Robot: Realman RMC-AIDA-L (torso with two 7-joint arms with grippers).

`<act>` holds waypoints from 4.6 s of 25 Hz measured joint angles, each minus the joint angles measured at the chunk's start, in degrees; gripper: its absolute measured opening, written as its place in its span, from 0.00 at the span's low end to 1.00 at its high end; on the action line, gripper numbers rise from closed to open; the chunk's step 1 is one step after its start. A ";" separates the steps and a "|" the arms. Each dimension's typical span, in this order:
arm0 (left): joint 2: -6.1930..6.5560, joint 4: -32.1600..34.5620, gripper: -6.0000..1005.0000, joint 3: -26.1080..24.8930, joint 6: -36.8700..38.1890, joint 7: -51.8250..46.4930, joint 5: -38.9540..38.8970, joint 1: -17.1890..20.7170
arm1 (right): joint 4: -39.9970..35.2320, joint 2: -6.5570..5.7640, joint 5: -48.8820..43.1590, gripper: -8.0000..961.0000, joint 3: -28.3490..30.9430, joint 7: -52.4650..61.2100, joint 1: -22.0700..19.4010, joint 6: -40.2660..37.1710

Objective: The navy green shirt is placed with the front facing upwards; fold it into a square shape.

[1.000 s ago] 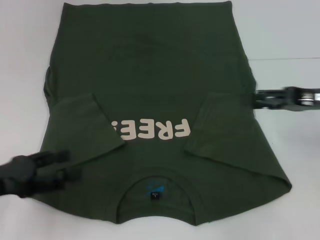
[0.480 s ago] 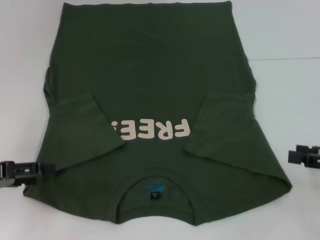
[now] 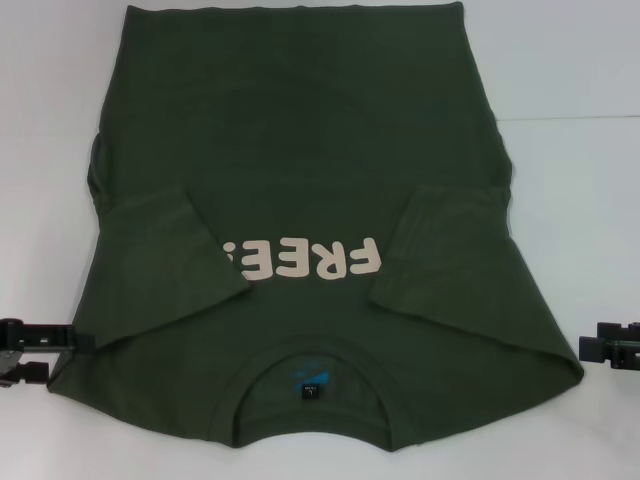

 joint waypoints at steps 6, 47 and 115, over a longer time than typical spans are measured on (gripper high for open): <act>-0.29 0.01 0.95 2.83 -2.19 -0.50 0.38 -0.35 | -0.08 0.02 -0.02 0.91 0.06 -0.20 0.46 0.08; -0.36 -3.86 0.95 5.53 -8.11 -0.43 2.54 -1.52 | 0.12 -0.07 -0.01 0.90 -0.46 0.16 2.17 1.52; -0.98 -7.99 0.94 7.55 -9.94 -0.37 5.06 -6.06 | 0.23 -0.06 -1.25 0.86 -0.31 0.37 3.04 2.20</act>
